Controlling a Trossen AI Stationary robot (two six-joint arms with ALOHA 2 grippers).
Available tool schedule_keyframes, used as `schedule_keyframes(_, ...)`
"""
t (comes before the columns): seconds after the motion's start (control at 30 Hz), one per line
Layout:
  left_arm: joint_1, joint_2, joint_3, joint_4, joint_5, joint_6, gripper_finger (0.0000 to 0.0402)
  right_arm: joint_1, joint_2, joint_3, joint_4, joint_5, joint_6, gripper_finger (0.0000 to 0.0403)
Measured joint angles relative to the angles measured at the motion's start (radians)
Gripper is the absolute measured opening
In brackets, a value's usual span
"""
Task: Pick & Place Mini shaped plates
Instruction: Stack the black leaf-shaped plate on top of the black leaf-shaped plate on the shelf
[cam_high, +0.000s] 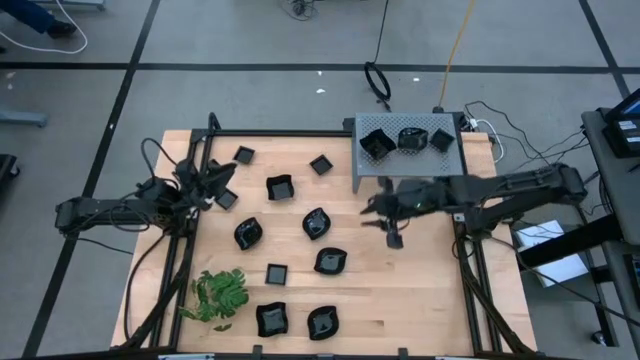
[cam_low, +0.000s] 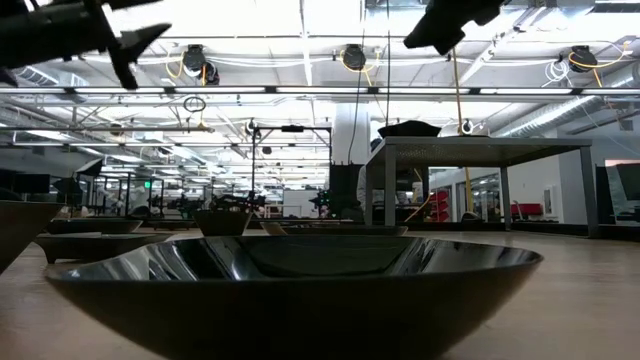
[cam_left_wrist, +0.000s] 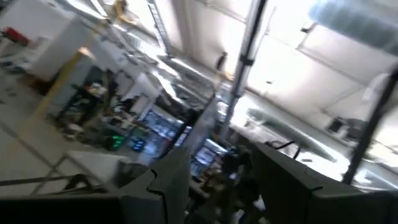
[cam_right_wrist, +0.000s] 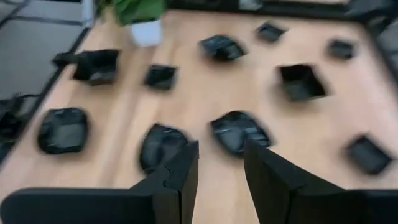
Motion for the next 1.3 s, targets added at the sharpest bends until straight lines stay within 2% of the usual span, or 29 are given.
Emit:
schedule_keyframes(0.1, 0.0, 0.0, 0.051, -0.063, 0.073, 0.0, 0.0173, 0.069, 0.078, 0.0, -0.001, -0.003, 0.053, 0.0114)
schedule_keyframes(0.27, 0.0, 0.0, 0.171, -0.292, 0.148, -0.011, 0.0173, 0.17, 0.222, 0.0, 0.0, 0.0, 0.039, 0.0114)
schedule_keyframes(0.4, 0.0, 0.003, 0.259, -0.408, 0.198, -0.011, 0.0173, 0.23, 0.331, 0.0, 0.004, 0.101, -0.054, 0.0114)
schedule_keyframes(0.53, 0.0, 0.007, 0.317, -0.411, 0.246, -0.011, 0.0173, 0.267, 0.426, 0.0, 0.018, 0.256, -0.239, 0.0114)
schedule_keyframes(0.6, 0.0, 0.006, 0.337, -0.407, 0.263, -0.012, 0.0173, 0.274, 0.47, 0.0, 0.031, 0.289, -0.315, 0.0114)
schedule_keyframes(0.97, 0.0, 0.006, 0.354, -0.392, 0.271, -0.014, 0.0173, 0.274, 0.606, 0.0, 0.226, 0.31, -0.611, 0.0114)
schedule_keyframes(1.1, 0.0, 0.006, 0.354, -0.392, 0.271, -0.014, 0.0173, 0.273, 0.623, 0.0, 0.241, 0.309, -0.704, 0.0114)
schedule_keyframes(1.3, 0.0, 0.006, 0.354, -0.392, 0.271, -0.013, 0.0173, 0.273, 0.623, 0.0, 0.243, 0.309, -0.758, 0.0114)
